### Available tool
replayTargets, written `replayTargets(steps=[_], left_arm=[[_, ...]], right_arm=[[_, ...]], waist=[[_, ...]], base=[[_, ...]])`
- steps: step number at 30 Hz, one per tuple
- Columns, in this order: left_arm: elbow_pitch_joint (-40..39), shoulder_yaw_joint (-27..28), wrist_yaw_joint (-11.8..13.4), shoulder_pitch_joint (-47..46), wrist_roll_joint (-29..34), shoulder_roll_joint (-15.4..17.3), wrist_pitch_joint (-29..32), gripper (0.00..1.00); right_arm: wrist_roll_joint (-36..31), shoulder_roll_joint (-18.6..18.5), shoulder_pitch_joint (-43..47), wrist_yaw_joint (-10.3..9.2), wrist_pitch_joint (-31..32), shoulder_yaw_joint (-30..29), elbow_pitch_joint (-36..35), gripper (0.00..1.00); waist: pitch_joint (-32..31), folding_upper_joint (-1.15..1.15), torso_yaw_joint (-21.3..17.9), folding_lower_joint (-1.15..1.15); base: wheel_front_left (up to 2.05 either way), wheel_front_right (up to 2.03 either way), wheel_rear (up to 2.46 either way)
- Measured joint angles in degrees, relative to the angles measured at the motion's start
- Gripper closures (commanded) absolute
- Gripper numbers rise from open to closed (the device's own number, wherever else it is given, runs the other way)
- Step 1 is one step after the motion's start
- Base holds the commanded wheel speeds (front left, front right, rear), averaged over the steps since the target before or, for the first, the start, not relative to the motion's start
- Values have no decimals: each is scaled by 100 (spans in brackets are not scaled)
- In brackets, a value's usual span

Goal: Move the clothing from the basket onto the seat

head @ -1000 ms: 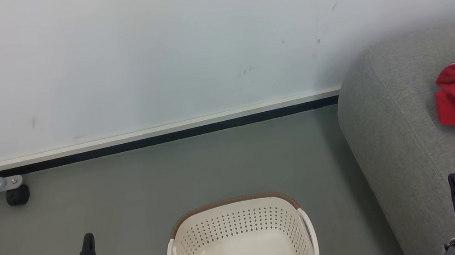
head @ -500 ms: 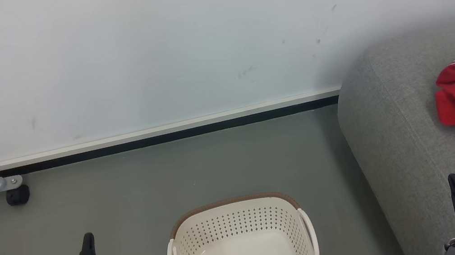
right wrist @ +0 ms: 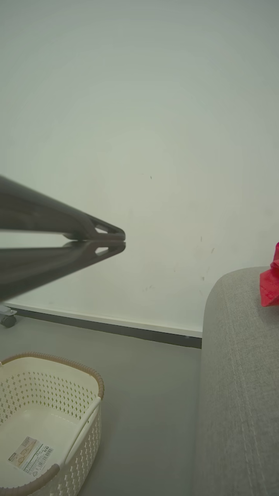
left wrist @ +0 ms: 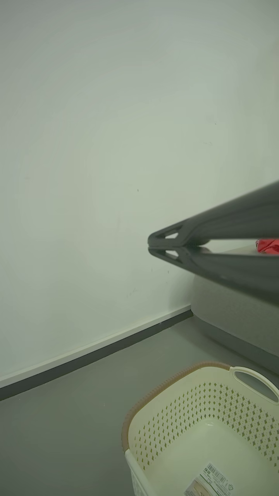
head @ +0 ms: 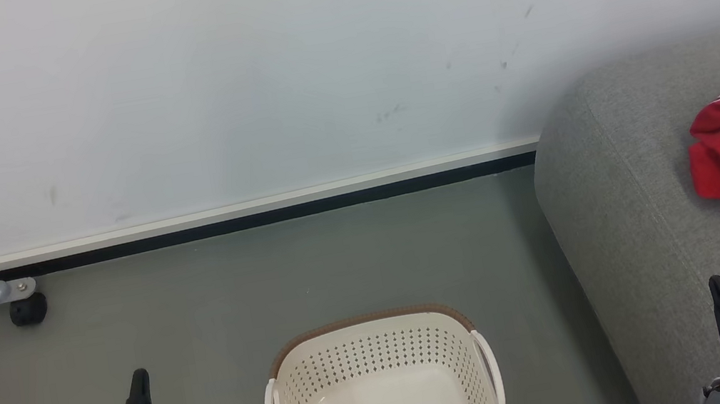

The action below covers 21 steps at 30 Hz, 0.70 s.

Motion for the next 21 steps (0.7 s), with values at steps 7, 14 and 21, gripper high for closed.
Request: replayTargets(steps=[7,14,21], left_arm=[[1,0,0,0,0,0,0,100],[2,0,0,-1,0,0,0,100],[3,0,0,-1,0,0,0,100]], right_arm=[[0,1,0,18,0,0,1,100],[0,1,0,19,1,0,2,100],[1,1,-1,24,0,0,2,100]], waist=[[0,0,0,0],[0,0,0,0],[0,0,0,0]], base=[[0,0,0],[0,0,0],[0,0,0]])
